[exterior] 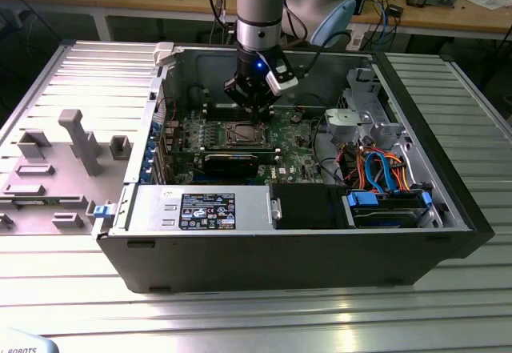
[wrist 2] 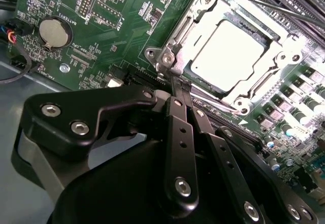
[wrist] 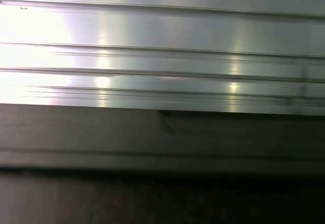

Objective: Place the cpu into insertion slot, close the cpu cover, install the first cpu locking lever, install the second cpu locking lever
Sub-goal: 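Install the first cpu locking lever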

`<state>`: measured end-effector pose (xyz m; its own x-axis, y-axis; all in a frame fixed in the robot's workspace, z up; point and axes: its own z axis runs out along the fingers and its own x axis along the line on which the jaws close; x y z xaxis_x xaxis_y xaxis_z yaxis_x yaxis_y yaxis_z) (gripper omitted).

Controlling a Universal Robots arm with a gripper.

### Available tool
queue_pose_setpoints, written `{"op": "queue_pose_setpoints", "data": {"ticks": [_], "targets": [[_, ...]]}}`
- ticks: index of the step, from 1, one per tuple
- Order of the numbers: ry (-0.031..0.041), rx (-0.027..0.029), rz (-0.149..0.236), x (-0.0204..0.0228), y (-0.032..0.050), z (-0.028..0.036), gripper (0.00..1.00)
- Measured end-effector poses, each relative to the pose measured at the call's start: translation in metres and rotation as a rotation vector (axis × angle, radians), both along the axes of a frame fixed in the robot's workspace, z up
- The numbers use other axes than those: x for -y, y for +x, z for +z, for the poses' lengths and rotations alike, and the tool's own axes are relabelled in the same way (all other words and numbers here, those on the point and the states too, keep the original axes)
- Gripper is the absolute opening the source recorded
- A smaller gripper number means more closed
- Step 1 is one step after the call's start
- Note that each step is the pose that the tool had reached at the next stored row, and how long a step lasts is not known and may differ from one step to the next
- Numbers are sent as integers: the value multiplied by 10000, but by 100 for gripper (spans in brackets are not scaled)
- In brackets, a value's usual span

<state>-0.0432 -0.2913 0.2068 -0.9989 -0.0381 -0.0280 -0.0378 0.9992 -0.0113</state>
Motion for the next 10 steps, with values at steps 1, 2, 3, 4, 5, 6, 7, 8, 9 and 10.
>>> {"op": "queue_pose_setpoints", "data": {"ticks": [1,2,3,4,5,6,7,8,9,10], "targets": [[-5,-2,0,0,0,0,11],[-12,-2,1,1,0,-2,11],[-23,-3,1,1,0,-5,11],[-29,-2,0,0,0,-9,11],[-38,-3,0,0,0,-14,11],[-38,-4,1,1,-1,-16,11],[-39,-3,0,1,-1,-19,11],[-39,-4,0,0,-1,-22,11],[-39,-4,0,0,0,-24,11],[-39,-3,-1,0,0,-27,11]]}}
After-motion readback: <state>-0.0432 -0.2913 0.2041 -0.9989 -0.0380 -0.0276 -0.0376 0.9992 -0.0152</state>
